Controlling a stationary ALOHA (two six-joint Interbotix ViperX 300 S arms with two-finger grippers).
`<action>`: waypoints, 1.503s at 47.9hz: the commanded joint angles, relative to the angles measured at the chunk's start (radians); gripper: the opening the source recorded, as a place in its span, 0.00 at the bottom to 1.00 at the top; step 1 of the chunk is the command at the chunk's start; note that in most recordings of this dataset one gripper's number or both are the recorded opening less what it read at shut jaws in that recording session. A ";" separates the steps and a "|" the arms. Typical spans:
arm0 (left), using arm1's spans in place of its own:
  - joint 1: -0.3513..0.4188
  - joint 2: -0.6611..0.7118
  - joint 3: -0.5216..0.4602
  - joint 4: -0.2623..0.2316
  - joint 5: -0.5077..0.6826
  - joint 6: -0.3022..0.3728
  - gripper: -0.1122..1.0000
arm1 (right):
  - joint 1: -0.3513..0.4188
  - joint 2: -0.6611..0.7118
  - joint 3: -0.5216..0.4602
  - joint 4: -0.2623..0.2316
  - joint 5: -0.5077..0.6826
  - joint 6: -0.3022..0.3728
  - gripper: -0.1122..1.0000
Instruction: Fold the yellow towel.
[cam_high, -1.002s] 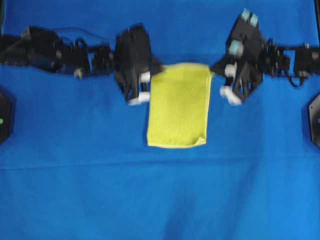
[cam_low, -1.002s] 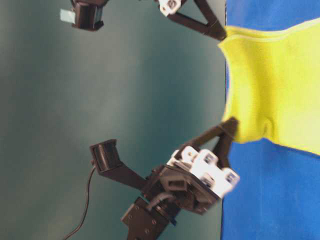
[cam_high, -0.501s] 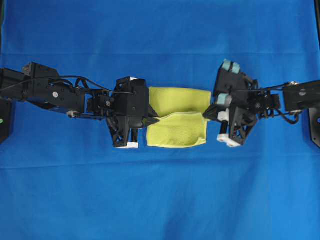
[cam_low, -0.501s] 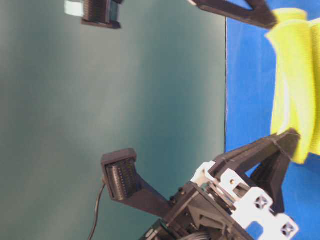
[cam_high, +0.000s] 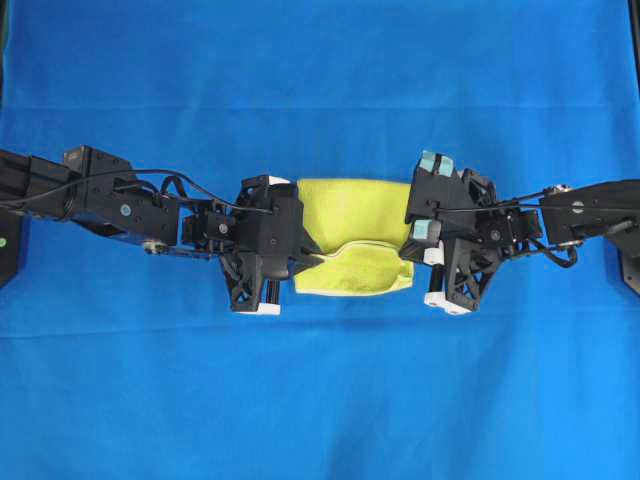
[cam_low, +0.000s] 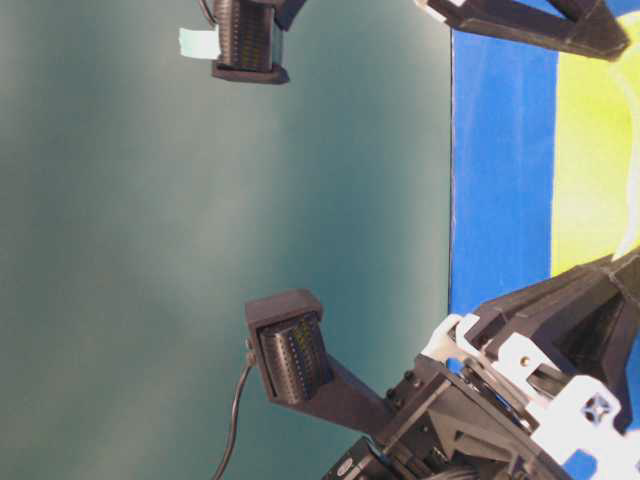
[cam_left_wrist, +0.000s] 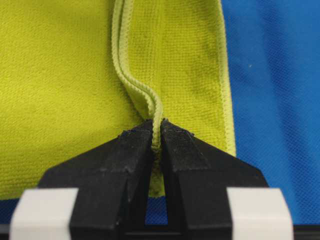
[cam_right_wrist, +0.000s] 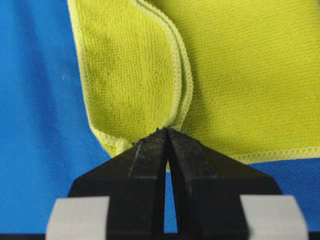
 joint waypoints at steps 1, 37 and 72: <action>-0.014 -0.012 -0.018 -0.002 -0.009 -0.002 0.14 | 0.006 -0.005 -0.020 0.002 -0.008 0.003 0.11; -0.071 -0.298 0.023 -0.002 0.221 0.000 0.54 | 0.127 -0.199 -0.051 -0.003 0.112 0.023 0.64; -0.018 -1.032 0.405 -0.002 0.163 0.003 0.54 | 0.006 -0.871 0.207 -0.141 0.077 0.021 0.63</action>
